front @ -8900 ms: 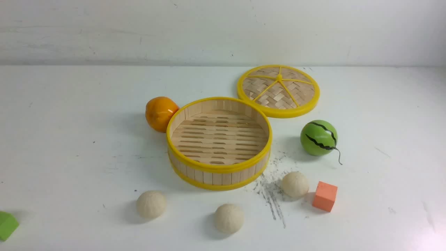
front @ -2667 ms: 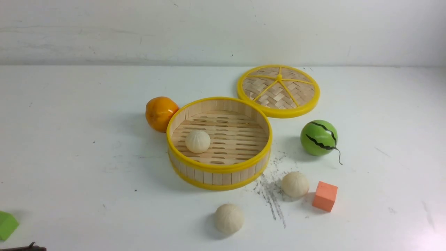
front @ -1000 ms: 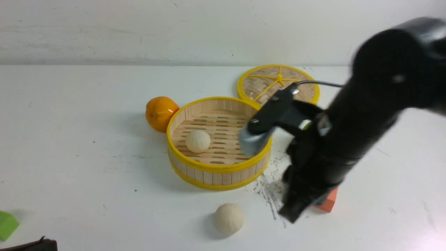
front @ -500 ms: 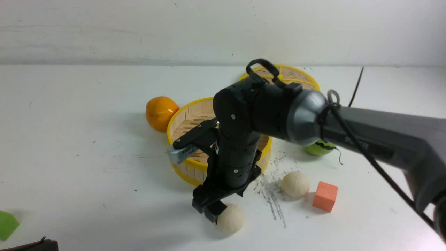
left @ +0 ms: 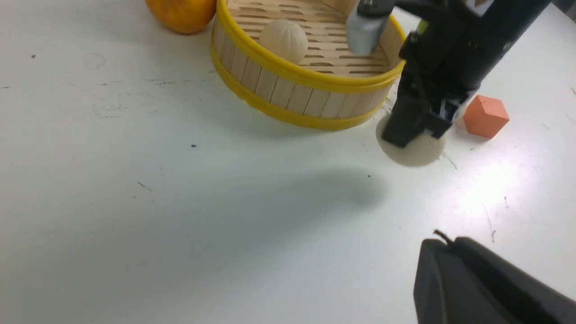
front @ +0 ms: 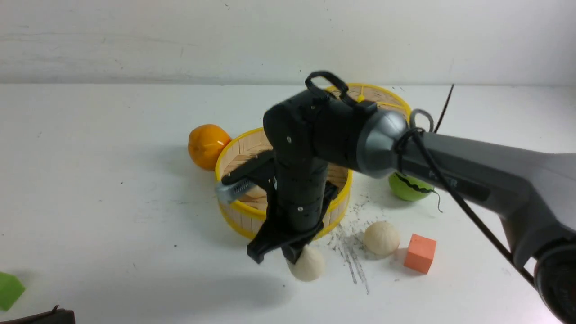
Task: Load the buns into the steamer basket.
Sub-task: Use the right arm to put the steamed stuffed bun into the steamer, then use the right arm to grab a steamed stuffed bun, then use the right arm to put the steamed stuffed bun into the steamer
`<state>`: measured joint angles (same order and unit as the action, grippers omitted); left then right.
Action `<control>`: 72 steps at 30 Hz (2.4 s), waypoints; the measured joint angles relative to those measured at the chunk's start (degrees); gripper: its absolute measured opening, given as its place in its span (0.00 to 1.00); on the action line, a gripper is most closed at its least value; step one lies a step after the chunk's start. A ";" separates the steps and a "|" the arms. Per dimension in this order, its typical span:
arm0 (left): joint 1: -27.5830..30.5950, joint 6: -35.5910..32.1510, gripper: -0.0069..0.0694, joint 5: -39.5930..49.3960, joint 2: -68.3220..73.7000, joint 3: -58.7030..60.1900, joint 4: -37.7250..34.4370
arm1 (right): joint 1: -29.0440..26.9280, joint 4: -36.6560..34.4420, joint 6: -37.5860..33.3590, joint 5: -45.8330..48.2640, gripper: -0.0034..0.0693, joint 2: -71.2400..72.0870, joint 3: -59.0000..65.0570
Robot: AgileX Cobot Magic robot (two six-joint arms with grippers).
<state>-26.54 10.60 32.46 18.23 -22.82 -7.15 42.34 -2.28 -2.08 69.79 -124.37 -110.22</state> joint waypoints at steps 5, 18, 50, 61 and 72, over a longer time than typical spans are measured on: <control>0.00 0.00 0.10 0.00 0.00 0.00 0.00 | -0.53 5.18 1.23 -1.81 0.07 0.54 -9.26; 0.00 0.00 0.11 0.00 0.00 0.00 0.00 | -7.58 8.20 15.97 -13.81 0.31 -8.44 -11.21; 0.00 0.00 0.14 0.91 -0.29 0.00 -1.28 | -12.49 8.82 14.64 -7.49 0.68 17.00 23.66; 0.00 0.00 0.14 0.29 -0.29 0.00 -2.13 | -13.08 8.74 17.33 -22.09 0.66 10.61 26.55; 0.00 0.00 0.14 -0.05 -0.29 0.00 -2.20 | -12.95 11.88 16.91 -16.56 0.11 9.93 22.31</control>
<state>-26.54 10.60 32.41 17.94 -22.82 -9.34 29.40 9.60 14.83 53.23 -114.44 -87.91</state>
